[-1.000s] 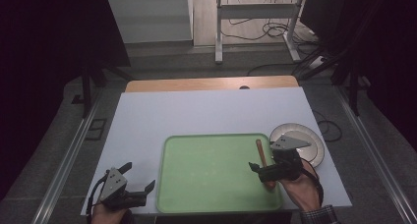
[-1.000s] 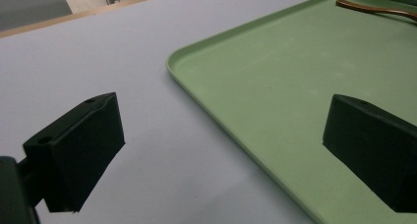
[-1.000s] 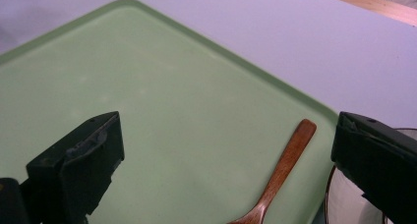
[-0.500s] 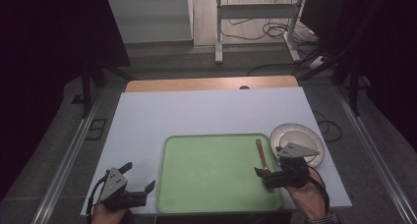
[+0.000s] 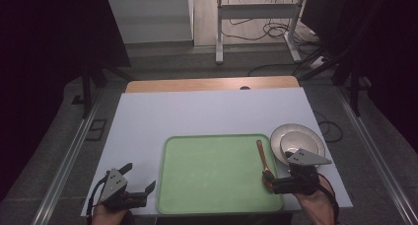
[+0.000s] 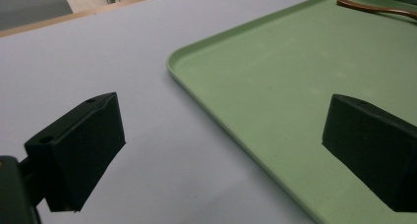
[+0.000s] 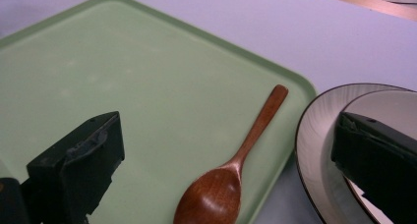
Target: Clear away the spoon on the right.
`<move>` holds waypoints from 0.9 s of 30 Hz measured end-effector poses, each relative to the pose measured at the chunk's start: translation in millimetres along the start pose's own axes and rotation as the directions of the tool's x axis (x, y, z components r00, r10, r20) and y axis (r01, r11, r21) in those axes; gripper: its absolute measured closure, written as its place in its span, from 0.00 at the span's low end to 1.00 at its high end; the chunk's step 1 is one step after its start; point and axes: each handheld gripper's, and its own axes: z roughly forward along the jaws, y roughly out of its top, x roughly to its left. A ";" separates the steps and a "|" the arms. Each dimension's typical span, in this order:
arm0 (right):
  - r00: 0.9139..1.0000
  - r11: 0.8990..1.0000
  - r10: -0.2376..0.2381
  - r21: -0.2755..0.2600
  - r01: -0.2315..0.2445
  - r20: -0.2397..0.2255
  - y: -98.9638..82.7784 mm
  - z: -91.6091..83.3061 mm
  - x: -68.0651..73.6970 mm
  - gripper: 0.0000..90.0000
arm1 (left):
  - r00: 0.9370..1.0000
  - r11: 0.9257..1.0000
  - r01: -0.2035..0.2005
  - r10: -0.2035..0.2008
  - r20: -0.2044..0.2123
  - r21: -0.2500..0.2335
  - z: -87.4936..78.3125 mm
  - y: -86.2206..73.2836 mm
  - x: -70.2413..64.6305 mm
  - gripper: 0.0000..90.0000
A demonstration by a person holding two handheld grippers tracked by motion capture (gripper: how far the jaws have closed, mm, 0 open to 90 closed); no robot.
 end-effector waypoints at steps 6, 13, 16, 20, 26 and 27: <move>1.000 1.000 0.004 -0.007 -0.004 0.022 -4.6 -8.2 -2.7 0.00 | 1.000 1.000 0.000 0.000 -0.001 -0.001 0.0 -0.1 0.0 0.02; 0.999 0.999 0.028 -0.019 -0.028 0.032 -13.0 -17.7 -6.4 0.00 | 1.000 1.000 0.002 -0.002 -0.001 -0.002 0.0 -0.1 0.1 0.02; 0.998 0.999 0.032 -0.008 -0.032 0.045 -17.1 -19.8 -7.7 0.00 | 1.000 1.000 0.001 -0.001 -0.002 -0.002 0.0 -0.1 0.0 0.02; 0.997 0.999 0.048 -0.019 -0.047 0.064 -23.8 -23.8 -8.6 0.00 | 1.000 1.000 0.001 -0.001 -0.002 -0.002 0.0 -0.1 0.0 0.02; 0.993 0.996 0.086 -0.045 -0.082 0.086 -34.0 -29.0 -11.7 0.00 | 1.000 1.000 0.000 0.000 -0.002 -0.002 0.0 -0.1 -0.1 0.02; 0.992 0.995 0.093 -0.052 -0.089 0.086 -35.9 -30.0 -12.4 0.00 | 1.000 1.000 0.000 0.000 -0.002 -0.002 0.0 -0.1 -0.2 0.02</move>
